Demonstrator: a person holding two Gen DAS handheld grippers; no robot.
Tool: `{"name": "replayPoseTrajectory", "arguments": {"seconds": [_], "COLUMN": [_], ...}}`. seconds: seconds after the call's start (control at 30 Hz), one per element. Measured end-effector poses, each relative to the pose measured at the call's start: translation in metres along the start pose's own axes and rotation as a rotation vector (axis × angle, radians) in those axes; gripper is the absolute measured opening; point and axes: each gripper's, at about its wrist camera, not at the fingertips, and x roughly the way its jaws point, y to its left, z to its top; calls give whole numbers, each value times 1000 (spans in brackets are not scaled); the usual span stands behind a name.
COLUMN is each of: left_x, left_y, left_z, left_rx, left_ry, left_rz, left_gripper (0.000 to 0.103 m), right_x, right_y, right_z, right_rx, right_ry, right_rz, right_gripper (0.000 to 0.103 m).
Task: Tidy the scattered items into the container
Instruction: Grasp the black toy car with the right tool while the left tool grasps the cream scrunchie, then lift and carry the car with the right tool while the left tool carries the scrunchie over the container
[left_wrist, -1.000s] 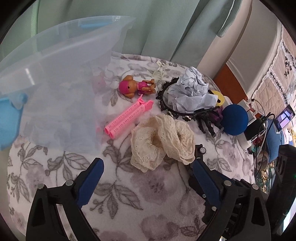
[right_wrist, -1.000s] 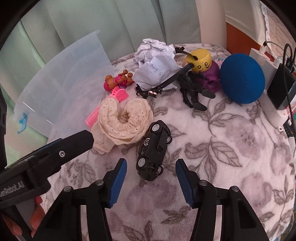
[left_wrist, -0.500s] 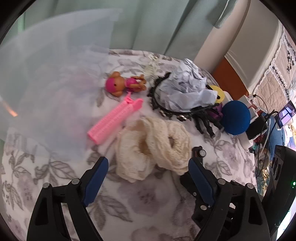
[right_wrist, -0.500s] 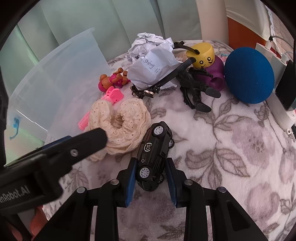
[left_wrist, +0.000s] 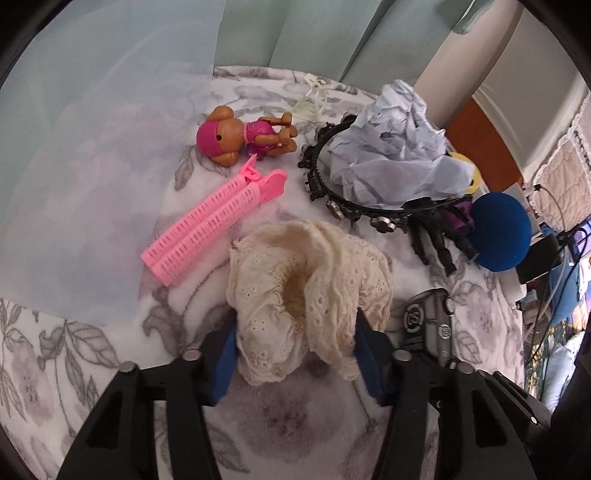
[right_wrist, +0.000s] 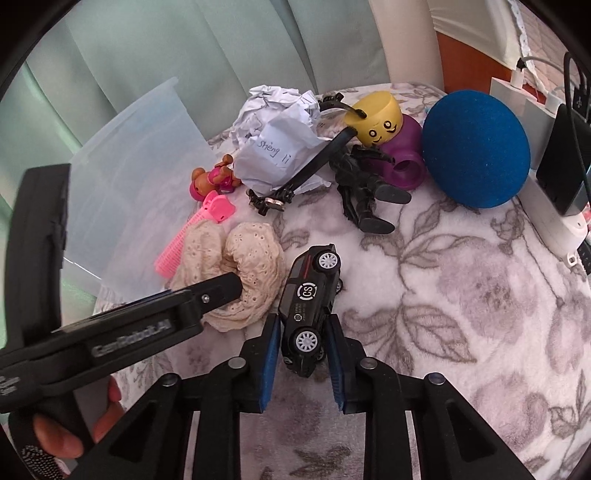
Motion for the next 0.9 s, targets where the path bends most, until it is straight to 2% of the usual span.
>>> {"name": "replayPoseTrajectory", "arguments": {"seconds": [0.17,0.27,0.5,0.63,0.77,0.9], "left_x": [-1,-6,-27,-47,-73,-105], "left_y": [-5,-9,-20,-30,-41,-48], "left_z": [0,-1,5,10,22,19], "left_rx": [12,26,38,57,88,125], "left_ry": [-9,-17,-37,-65,-107,-173], "left_rz": [8,17,29,26,15,-3], "left_gripper": [27,21,18,18,18,18], "right_x": [-1,-4,-21,-41,-74,-120], "right_y": [-1,-2,-2,2,7,4], "right_z": [2,4,10,18,24,38], "right_rx": [7,22,53,60,61,62], "right_ry": [-5,-8,-44,-93,-171,-262], "right_rz": [5,10,-8,-15,-13,-15], "right_gripper": [26,26,25,25,25,25]}}
